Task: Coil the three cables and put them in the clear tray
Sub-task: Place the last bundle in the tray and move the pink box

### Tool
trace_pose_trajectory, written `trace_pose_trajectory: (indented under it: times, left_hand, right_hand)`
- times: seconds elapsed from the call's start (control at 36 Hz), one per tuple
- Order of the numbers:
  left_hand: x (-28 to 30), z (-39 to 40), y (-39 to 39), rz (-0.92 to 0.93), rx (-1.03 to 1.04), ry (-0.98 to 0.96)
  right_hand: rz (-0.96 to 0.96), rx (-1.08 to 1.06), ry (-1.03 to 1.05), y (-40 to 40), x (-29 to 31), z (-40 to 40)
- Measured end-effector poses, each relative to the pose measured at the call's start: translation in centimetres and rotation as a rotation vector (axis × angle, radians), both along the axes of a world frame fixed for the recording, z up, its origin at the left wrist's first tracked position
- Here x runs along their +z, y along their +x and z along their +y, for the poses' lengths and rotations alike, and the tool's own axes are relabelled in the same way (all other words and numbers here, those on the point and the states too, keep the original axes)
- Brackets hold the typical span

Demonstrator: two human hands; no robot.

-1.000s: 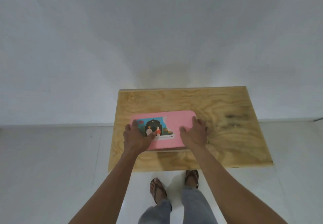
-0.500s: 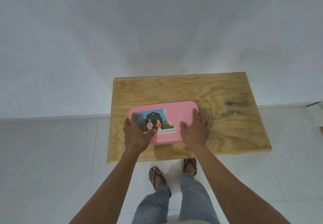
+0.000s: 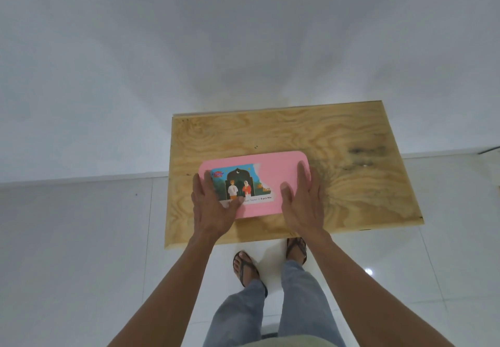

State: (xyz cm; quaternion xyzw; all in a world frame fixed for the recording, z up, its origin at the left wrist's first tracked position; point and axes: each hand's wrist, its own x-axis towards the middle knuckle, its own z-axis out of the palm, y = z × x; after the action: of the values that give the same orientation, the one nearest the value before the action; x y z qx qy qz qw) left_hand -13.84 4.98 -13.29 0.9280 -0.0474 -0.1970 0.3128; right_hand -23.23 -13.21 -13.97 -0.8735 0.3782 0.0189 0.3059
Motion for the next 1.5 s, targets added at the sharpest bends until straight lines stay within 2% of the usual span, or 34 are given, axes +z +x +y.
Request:
trace_pose_trajectory:
  times: [0.19,0.42,0.56,0.67,0.78,1.31,1.5]
  left_hand:
    - [-0.7,0.0,0.0,-0.118,-0.114,0.148]
    - [-2.3,-0.3,0.3,-0.279,-0.149,0.268]
    - [-2.1,-0.6,0.4,-0.242,-0.137,0.292]
    - [-1.4,-0.7,1.2,-0.246,-0.126,0.300]
    - [-1.9,-0.6,2.6,-0.289,-0.206,0.299]
    - [-2.7,-0.6,3.2,-0.337,-0.299,0.326]
    - [-1.8,1.0,0.2,-0.478,-0.491,0.229]
  right_hand:
    - [0.051,0.070,-0.112,0.4,-0.8,0.0]
    - [-0.115,0.078,-0.277,0.5,-2.6,0.5]
    - [-0.076,0.069,-0.318,0.8,-2.5,0.6]
    - [0.018,0.058,-0.324,1.5,-1.7,0.2]
    - [0.055,0.177,-0.342,2.8,-1.8,-0.8]
    - [0.104,0.239,-0.331,3.9,-2.1,-1.5]
    - [-0.046,0.309,-0.433,0.3,-1.2,0.6]
